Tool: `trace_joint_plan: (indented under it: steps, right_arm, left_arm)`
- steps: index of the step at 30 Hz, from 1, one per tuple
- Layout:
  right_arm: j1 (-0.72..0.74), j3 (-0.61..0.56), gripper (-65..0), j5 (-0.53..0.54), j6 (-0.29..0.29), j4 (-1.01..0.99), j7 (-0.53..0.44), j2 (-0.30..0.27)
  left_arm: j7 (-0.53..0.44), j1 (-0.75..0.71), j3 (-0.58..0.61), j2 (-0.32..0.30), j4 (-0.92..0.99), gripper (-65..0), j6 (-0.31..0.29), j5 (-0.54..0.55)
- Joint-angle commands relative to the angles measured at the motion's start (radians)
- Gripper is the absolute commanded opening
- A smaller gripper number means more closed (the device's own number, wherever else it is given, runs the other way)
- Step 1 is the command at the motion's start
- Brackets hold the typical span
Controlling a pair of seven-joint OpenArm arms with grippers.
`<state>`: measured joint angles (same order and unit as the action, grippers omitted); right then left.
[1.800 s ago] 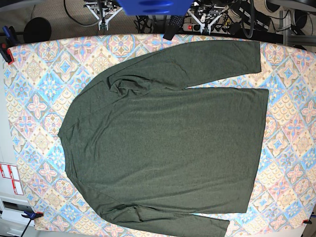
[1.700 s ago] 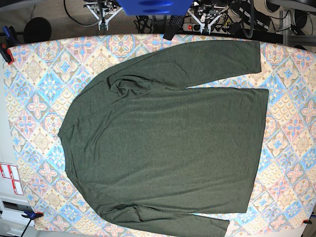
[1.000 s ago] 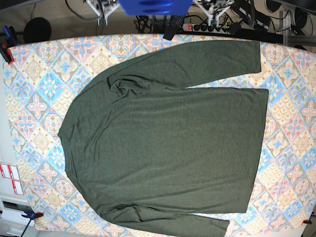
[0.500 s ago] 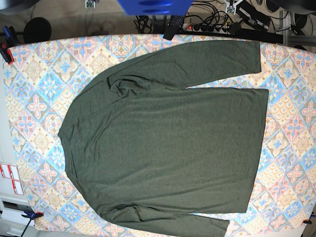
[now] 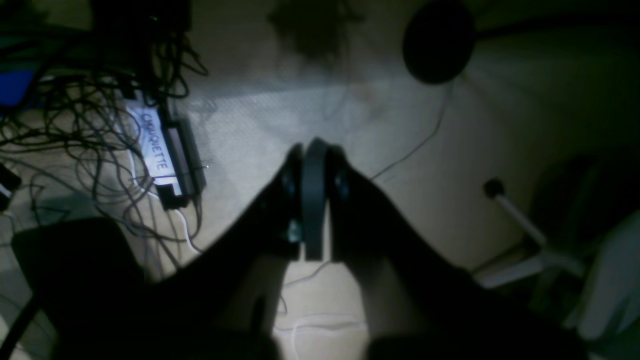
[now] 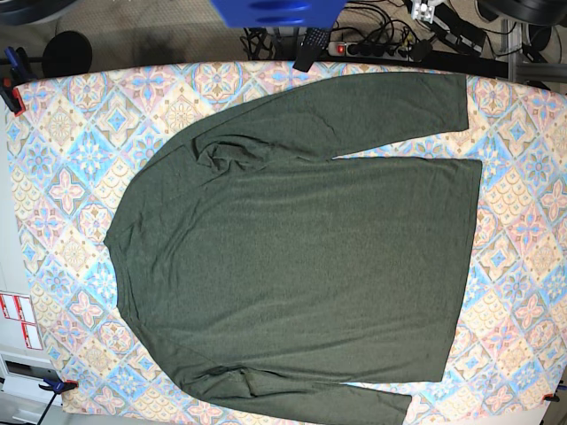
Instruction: Fold the T-shirt properly
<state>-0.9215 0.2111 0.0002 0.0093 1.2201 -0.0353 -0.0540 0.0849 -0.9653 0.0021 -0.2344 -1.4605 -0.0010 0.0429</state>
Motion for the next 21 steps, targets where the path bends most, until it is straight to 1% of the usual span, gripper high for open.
trace_joint_plan:
  steps: [1, 3, 6, 11, 12, 14, 17, 19, 21]
  right_arm:
    - [-0.024, 0.007, -65.0, 0.001, -0.007, 0.045, -0.025, -0.016]
    - [-0.047, 0.011, -65.0, 0.001, -0.009, 0.119, 0.013, -0.016]
    - [-0.067, 0.055, -65.0, 0.001, -0.009, 0.229, 0.064, -0.013]
    - [-0.103, 0.069, -65.0, 0.001, -0.009, 0.413, 0.122, -0.011]
    - [-0.103, 0.069, -65.0, 0.001, -0.009, 0.447, 0.137, -0.011]
    - [-0.103, 0.069, -65.0, 0.001, -0.009, 0.504, 0.179, -0.011]
    - [-0.1, 0.069, -65.0, 0.001, -0.009, 0.573, 0.24, -0.011]
    - [-0.098, 0.067, -65.0, 0.001, -0.009, 0.61, 0.274, -0.011]
    - [-0.098, 0.067, -65.0, 0.001, -0.009, 0.636, 0.306, -0.011]
  left_arm:
    - [-0.01, -0.06, -0.001, -0.039, -0.085, -64.9, 0.003, 0.051]
    - [-0.009, -0.096, -0.003, -0.067, -0.173, -64.9, 0.003, 0.13]
    - [-0.009, -0.139, -0.003, -0.119, -0.268, -64.8, 0.003, 0.229]
    - [-0.009, -0.146, -0.004, -0.204, -0.326, -64.6, 0.008, 0.358]
    - [-0.009, -0.143, -0.006, -0.222, -0.326, -63.5, 0.008, 0.378]
    - [-0.009, -0.126, -0.02, -0.247, -0.326, -58.8, 0.008, 0.417]
    - [-0.009, -0.099, -0.053, -0.254, -0.322, -49.0, 0.008, 0.463]
    - [-0.009, -0.083, -0.096, -0.254, -0.32, -44.4, 0.008, 0.47]
    - [-0.007, -0.057, -0.127, -0.254, -0.317, -42.0, 0.008, 0.469]
